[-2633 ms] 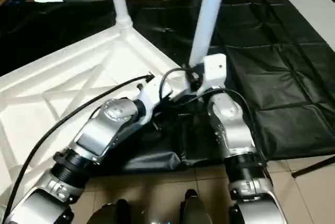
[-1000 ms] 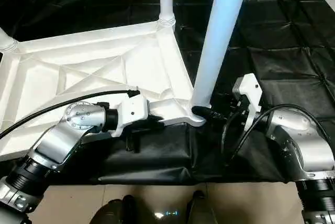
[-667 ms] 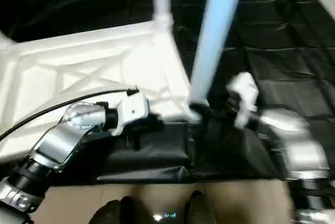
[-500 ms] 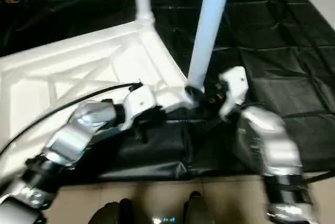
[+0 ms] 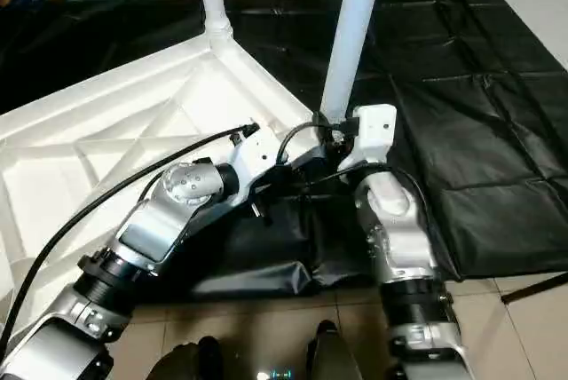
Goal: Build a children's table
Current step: Rotate leg to tighten
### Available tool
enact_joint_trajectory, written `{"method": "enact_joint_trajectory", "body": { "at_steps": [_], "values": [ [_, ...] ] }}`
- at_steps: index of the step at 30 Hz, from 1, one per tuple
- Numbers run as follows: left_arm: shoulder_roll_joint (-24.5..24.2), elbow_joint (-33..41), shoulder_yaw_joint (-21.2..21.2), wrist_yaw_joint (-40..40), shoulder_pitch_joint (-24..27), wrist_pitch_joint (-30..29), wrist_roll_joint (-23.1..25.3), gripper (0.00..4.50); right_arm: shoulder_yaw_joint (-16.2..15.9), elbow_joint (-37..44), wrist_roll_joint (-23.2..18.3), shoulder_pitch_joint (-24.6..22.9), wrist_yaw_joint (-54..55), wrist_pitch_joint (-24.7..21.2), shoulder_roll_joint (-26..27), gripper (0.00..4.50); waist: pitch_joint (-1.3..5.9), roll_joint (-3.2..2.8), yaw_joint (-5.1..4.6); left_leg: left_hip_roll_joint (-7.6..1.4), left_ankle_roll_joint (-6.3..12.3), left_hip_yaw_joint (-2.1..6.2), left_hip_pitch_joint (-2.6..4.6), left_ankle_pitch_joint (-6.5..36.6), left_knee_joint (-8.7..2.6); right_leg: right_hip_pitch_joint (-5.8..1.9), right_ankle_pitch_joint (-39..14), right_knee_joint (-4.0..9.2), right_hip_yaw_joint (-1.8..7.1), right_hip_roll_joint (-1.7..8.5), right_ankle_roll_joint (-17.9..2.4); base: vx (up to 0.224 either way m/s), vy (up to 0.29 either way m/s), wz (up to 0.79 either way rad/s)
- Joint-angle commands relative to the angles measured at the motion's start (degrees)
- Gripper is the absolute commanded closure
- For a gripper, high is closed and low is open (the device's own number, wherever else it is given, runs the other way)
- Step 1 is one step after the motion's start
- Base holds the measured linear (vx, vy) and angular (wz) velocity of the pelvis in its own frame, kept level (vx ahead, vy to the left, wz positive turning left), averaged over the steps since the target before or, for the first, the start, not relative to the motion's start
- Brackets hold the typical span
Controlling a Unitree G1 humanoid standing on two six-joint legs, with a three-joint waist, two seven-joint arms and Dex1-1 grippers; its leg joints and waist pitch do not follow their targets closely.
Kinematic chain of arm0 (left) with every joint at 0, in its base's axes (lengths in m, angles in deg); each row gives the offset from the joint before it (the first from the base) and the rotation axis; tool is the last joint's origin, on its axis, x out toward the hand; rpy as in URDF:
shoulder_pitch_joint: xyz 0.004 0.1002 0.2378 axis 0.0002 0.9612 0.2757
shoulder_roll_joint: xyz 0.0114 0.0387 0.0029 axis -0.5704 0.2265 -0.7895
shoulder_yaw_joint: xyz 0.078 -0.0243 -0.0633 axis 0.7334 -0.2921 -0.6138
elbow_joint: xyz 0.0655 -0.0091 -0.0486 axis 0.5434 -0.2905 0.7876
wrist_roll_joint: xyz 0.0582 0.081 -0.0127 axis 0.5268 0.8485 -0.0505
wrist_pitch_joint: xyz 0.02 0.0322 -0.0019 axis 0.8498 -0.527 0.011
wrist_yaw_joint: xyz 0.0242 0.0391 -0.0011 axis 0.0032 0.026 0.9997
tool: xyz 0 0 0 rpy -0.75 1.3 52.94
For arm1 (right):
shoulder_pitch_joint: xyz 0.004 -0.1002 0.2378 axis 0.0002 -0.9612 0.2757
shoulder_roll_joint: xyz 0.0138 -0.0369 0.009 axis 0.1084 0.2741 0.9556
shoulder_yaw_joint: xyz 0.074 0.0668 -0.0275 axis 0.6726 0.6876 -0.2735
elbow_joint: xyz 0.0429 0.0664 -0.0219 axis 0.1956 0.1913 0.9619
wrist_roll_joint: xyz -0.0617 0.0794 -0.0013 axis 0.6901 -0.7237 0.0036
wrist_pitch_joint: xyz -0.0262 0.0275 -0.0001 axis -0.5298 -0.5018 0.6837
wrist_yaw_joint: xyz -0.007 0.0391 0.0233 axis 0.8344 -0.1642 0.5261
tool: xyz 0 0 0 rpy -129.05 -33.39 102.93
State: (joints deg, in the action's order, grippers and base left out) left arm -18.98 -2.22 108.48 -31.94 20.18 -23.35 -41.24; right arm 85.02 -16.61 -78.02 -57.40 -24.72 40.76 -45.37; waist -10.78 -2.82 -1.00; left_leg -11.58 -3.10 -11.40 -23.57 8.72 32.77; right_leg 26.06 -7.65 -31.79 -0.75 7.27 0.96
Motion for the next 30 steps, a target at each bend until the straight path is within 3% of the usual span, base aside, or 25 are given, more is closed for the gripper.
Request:
{"method": "enact_joint_trajectory", "body": {
  "at_steps": [1,4,6,7,11,14,16,19,20,22,30],
  "values": [
    [-1.4,6.4,5.1,-11.3,2.0,7.5,-4.5,4.50,1.9,0.5,-1.2,-1.7,-5.9,-1.9,-4.5,2.01,4.36,0.82,0.57,-0.01,3.30,0.03,1.40,20.3,-4.62,-2.59,-17.5,3.50,-0.34,-0.94,-9.2,0.000,0.000,0.00],
    [-4.0,6.8,4.5,-14.0,3.0,9.2,-5.4,4.50,1.0,5.1,-3.3,-3.5,-13.0,-3.3,-9.2,1.70,4.44,0.93,1.30,-0.14,6.16,-0.41,1.56,15.6,-4.21,-2.86,-12.2,3.03,-0.07,-0.86,-11.9,0.000,0.000,0.00],
    [-5.4,7.5,4.2,-16.0,3.7,9.8,-6.3,4.50,0.5,7.4,-4.4,-4.6,-17.4,-4.3,-12.3,1.48,4.61,0.71,1.95,-0.37,7.27,-0.71,2.06,13.1,-3.90,-2.66,-9.7,2.67,0.07,-0.89,-13.4,0.055,-0.020,0.10],
    [-6.7,8.3,4.0,-17.8,4.4,10.2,-7.3,4.50,0.5,9.5,-5.7,-5.6,-21.5,-5.5,-15.2,1.35,4.83,0.45,2.09,-0.40,8.02,-0.74,1.98,10.4,-3.74,-2.92,-6.8,2.15,0.03,-0.93,-14.5,0.058,-0.019,0.10],
    [-9.2,10.5,3.5,-20.8,6.2,10.8,-9.5,4.50,1.4,12.9,-8.0,-7.7,-29.7,-7.6,-21.6,1.04,5.28,0.56,3.43,-0.43,11.96,-0.82,1.68,2.2,-2.97,-3.55,4.4,0.64,0.16,-0.98,-17.1,0.060,0.004,0.02],
    [-10.7,11.4,3.3,-22.4,7.5,11.9,-10.5,4.50,2.4,14.2,-10.2,-8.7,-33.2,-9.7,-23.9,1.04,5.40,0.49,3.69,-0.43,13.78,-0.74,1.68,0.5,-2.71,-3.58,4.2,0.56,0.05,-0.92,-17.4,0.000,0.000,0.00],
    [-11.4,11.9,3.0,-23.4,8.2,12.3,-11.1,4.50,2.2,14.1,-10.4,-9.3,-35.0,-10.2,-25.2,1.04,5.19,0.50,3.83,-0.56,13.56,-0.74,1.57,1.7,-2.81,-3.54,1.3,0.74,-0.02,-0.74,-17.1,0.000,0.000,0.00],
    [-12.1,12.2,2.9,-24.2,8.7,12.8,-11.4,4.50,1.9,14.3,-11.1,-9.8,-36.7,-11.0,-26.0,1.04,4.83,0.54,3.96,-0.74,11.88,-0.77,1.72,5.3,-3.19,-3.42,-4.8,1.37,0.02,-0.50,-16.0,0.000,0.000,0.00],
    [-12.6,12.6,2.7,-25.0,9.0,12.9,-12.0,4.50,1.4,14.6,-11.8,-10.2,-38.2,-11.5,-26.5,1.04,4.65,0.57,3.88,-0.76,10.41,-0.75,1.71,7.3,-3.39,-3.30,-8.2,1.67,0.04,-0.47,-15.2,0.000,0.000,0.00],
    [-12.9,13.4,2.6,-26.2,9.3,12.4,-13.2,4.50,1.1,14.8,-12.9,-10.3,-39.5,-12.1,-26.4,1.17,4.64,0.66,3.91,-0.73,9.32,-0.71,1.79,8.7,-3.53,-3.26,-10.1,1.84,0.10,-0.38,-14.5,0.000,0.000,0.00],
    [-13.6,14.3,2.7,-27.5,9.6,12.4,-14.0,4.50,-0.1,15.5,-13.6,-10.9,-42.1,-14.2,-26.1,1.61,4.85,0.71,3.73,-0.62,9.07,-0.69,1.62,7.4,-3.42,-3.24,-8.7,1.65,0.15,-0.50,-14.2,0.000,0.000,0.00]
  ]
}}
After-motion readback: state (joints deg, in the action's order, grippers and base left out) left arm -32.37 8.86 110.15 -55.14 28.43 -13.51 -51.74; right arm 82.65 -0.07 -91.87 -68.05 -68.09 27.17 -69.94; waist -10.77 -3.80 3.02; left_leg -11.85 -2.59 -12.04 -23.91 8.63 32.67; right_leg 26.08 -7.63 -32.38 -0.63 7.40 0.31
